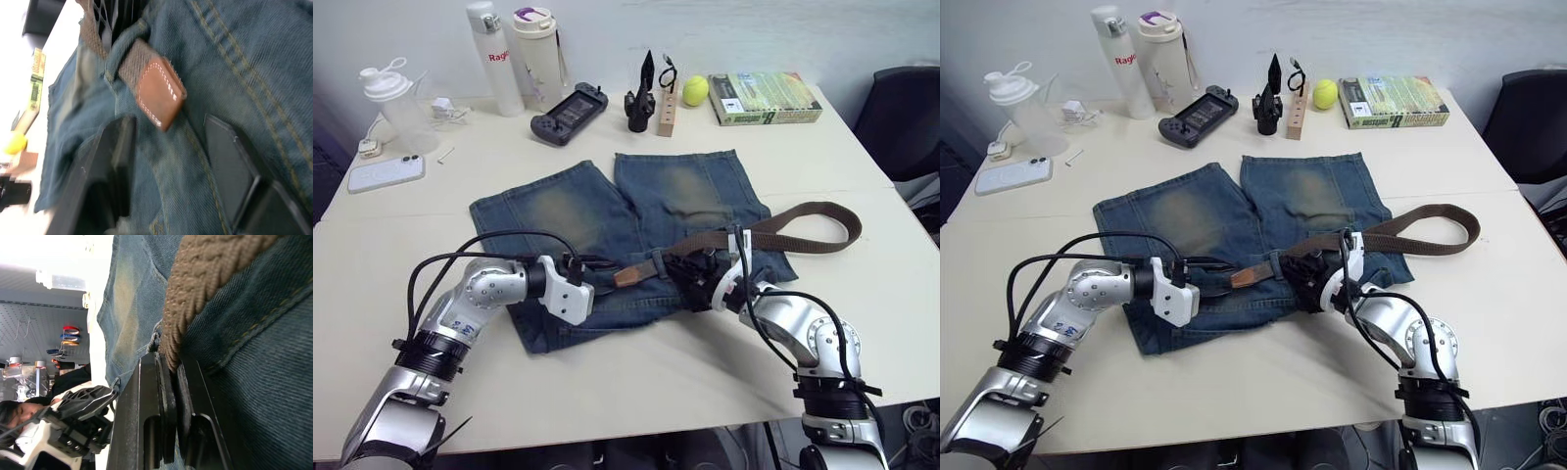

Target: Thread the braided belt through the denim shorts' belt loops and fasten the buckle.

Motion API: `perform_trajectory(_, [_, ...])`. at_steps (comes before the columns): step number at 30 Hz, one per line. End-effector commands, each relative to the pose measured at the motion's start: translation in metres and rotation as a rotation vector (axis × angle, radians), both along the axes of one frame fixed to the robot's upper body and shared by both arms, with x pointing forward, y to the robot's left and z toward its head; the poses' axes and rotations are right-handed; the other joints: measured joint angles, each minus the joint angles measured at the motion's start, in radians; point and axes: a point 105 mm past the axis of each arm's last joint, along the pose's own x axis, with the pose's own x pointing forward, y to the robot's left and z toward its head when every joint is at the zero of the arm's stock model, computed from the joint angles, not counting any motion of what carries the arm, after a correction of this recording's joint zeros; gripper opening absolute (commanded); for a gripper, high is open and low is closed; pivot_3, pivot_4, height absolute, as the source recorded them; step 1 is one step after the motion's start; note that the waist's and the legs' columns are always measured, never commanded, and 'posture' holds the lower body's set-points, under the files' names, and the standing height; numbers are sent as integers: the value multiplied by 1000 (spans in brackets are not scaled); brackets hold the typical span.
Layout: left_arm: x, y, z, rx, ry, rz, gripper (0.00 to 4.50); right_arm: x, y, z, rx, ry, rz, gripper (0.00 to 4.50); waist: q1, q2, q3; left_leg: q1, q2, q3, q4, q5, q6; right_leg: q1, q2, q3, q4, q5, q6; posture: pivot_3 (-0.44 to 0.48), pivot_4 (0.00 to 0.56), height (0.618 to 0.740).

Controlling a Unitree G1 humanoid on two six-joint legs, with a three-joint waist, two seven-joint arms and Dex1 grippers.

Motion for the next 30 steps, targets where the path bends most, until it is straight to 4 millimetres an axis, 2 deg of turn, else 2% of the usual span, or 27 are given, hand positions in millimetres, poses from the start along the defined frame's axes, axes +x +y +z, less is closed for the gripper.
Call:
perform_trajectory(1, [2, 1, 5, -15, -42, -11, 4190, -2, 1, 6, 17, -24, -4, 0, 0, 0, 0, 0, 0, 0, 0, 0, 0, 0, 0, 0, 0, 0, 0, 0, 150, 724])
perform_trajectory(2, [3, 2, 4, -9, -52, -8, 4442, -2, 1, 6, 19, -25, -8, 0, 0, 0, 0, 0, 0, 0, 0, 0, 0, 0, 0, 0, 0, 0, 0, 0, 150, 724])
perform_trajectory(10, [9, -11, 4, -11, -150, -40, 4442, -1, 2, 6, 29, -34, -29, 0, 1, 0, 0, 0, 0, 0, 0, 0, 0, 0, 0, -1, 0, 0, 0, 0, 150, 724])
perform_trajectory(14, [12, -21, 13, -53, -192, -43, 4442, -2, 3, 6, 34, -40, -30, 0, 2, 0, 0, 0, 0, 0, 1, 0, 0, 1, 0, -1, 1, 0, 0, 0, 150, 724])
perform_trajectory(17, [11, -22, 17, -69, -204, -52, 4442, -2, 3, 7, 37, -42, -30, 0, 0, 0, 0, 0, 0, 0, 0, 0, 0, 1, 0, -1, 1, 0, 0, 0, 150, 724])
perform_trajectory(20, [9, -20, 21, -74, -212, -62, 3597, -2, 3, 7, 39, -42, -30, 0, -1, 0, 0, 0, 0, 0, 0, 0, 0, 0, 0, -2, 1, 0, 0, 0, 150, 724])
perform_trajectory(24, [8, -10, 15, -11, -202, -50, 1907, -2, 3, 8, 44, -44, -32, 0, -1, 0, 0, 0, 0, 0, 0, 0, 0, 0, 0, -1, 1, 0, 0, 0, 150, 724])
perform_trajectory(27, [7, -11, 16, -1, -204, -55, 626, -3, 4, 8, 46, -45, -31, 0, -1, 0, 0, 0, 0, 0, 0, 0, 0, 0, 0, -1, 1, 0, 0, 0, 150, 724])
perform_trajectory(30, [5, -14, 20, -7, -212, -65, 626, -3, 5, 8, 44, -46, -29, 0, 0, 0, 0, 0, 0, 0, 0, 0, 0, 0, 0, -1, 1, 0, 0, 0, 150, 724])
